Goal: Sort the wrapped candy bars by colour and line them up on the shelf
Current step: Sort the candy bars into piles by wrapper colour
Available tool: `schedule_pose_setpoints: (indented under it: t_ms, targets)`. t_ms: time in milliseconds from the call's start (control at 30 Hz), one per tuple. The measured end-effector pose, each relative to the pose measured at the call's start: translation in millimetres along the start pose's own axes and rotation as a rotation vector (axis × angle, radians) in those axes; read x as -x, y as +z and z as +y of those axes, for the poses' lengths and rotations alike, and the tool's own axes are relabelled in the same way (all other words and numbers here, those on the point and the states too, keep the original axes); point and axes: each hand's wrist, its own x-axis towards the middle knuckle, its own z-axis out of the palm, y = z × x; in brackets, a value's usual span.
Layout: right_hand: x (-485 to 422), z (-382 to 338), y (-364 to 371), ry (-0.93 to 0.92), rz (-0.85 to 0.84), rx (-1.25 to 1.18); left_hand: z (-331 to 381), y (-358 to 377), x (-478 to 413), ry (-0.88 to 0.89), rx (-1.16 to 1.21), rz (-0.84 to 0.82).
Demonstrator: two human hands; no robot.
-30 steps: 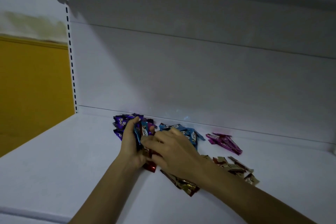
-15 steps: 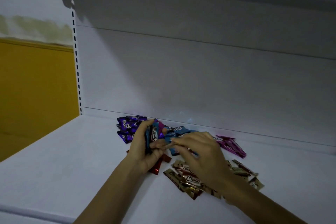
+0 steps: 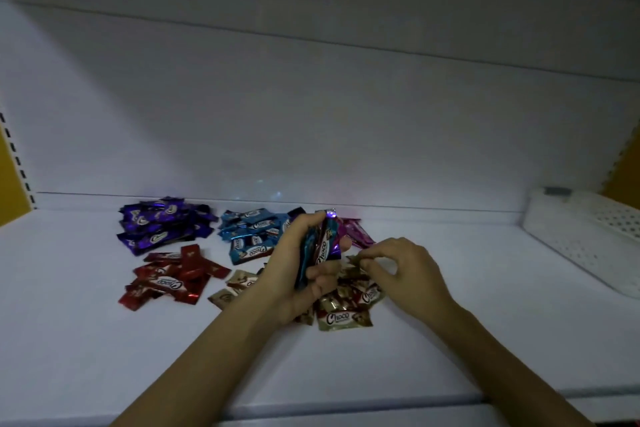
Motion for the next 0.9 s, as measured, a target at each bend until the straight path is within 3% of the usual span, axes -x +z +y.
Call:
schedule_pose_setpoints:
  t_ms: [100, 267, 433, 633, 833, 900]
  targets:
    - [7.3, -3.8, -4.1, -0.015, -0.076, -0.145, -7.1, 9.2, -9.0, -0.005, -0.013, 0.010]
    - [-3.0, -16.9, -22.7, -0.025, 0.166, -0.451, -13.4, 13.7, -15.2, -0.020, -0.020, -0.037]
    - [-27.1, -38.7, -23.3, -0.053, -0.017, -0.476, -11.3, 17.7, -14.7, -0.013, -0.022, -0.004]
    - [-67.4, -64.1, -2.2, 0.142, -0.028, -0.805, 11.3, -3.3, 5.7, 0.085, 0.000, 0.026]
    - [-130.5, -85.0, 48.4, 0.562, -0.010, -1.167, 38.7, -44.0, 40.5, 0.146, 0.057, 0.031]
    - [-141.9, -88.4, 68.3, 0.613, -0.075, -1.151, 42.1, -54.8, 47.3, 0.163, 0.081, 0.048]
